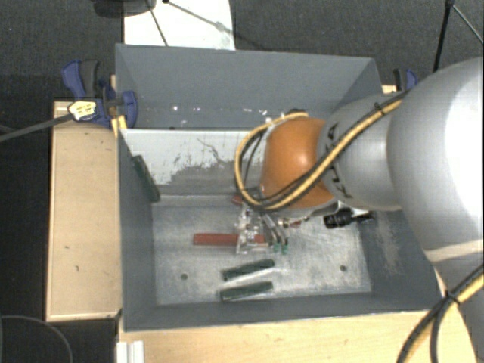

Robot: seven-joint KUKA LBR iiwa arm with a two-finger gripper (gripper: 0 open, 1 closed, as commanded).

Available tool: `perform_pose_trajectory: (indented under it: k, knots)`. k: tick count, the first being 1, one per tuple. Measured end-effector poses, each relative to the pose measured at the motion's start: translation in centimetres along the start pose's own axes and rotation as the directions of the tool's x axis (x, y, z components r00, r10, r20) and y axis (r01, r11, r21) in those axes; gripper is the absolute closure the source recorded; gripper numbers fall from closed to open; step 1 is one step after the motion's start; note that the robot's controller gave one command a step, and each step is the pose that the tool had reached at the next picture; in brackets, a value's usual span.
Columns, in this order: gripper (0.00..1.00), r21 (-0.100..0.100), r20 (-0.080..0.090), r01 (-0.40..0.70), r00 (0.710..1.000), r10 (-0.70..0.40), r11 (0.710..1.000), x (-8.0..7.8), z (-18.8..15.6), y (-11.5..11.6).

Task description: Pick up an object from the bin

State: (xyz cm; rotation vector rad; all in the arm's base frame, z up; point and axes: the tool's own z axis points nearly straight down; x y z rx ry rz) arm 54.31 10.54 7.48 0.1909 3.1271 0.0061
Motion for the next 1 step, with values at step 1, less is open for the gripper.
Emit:
perform_pose_trajectory:
  k: [1]
  knots:
    - [1.0,0.001,0.0,-0.039,0.999,0.039,0.999,0.06,-19.58,-0.38]
